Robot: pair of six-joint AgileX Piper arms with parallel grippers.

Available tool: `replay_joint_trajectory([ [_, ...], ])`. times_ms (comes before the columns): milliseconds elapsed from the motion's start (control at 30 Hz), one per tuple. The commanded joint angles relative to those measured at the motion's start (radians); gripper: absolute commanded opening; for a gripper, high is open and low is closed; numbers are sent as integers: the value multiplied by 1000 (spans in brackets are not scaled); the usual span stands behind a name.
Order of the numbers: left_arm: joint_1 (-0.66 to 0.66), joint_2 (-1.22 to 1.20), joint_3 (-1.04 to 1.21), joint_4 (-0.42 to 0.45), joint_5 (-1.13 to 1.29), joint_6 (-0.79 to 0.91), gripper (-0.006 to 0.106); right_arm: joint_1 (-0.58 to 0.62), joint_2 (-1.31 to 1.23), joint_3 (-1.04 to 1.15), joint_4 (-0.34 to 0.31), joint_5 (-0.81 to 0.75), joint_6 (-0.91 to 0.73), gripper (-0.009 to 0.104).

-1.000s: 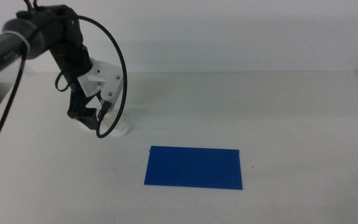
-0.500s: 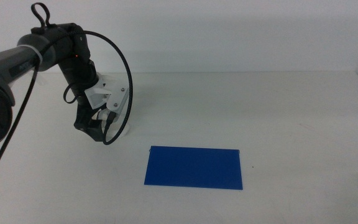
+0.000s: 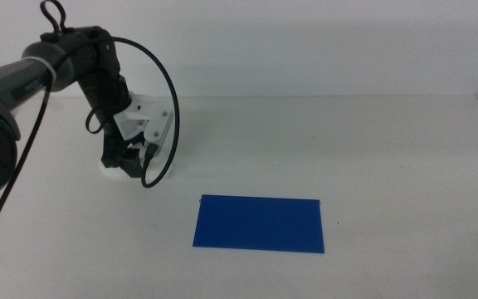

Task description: Use one arm to grab the shoe from the table and place it on the mat.

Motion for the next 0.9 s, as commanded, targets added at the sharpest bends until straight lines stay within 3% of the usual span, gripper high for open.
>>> replay_joint_trajectory([
  [0, -4, -76, -46, -17, 98, -32, -1, 1, -26, 5, -9, -76, -8, 64],
  [200, -25, -155, 3, -9, 97, -64, -1, 1, -26, 5, -9, -76, -8, 64],
  [567, -57, -416, 293, -41, 96, -169, -1, 1, -26, 5, -9, -76, -8, 64],
  [867, -205, -495, 389, 15, 64, -244, -1, 1, -26, 5, -9, -76, -8, 64],
])
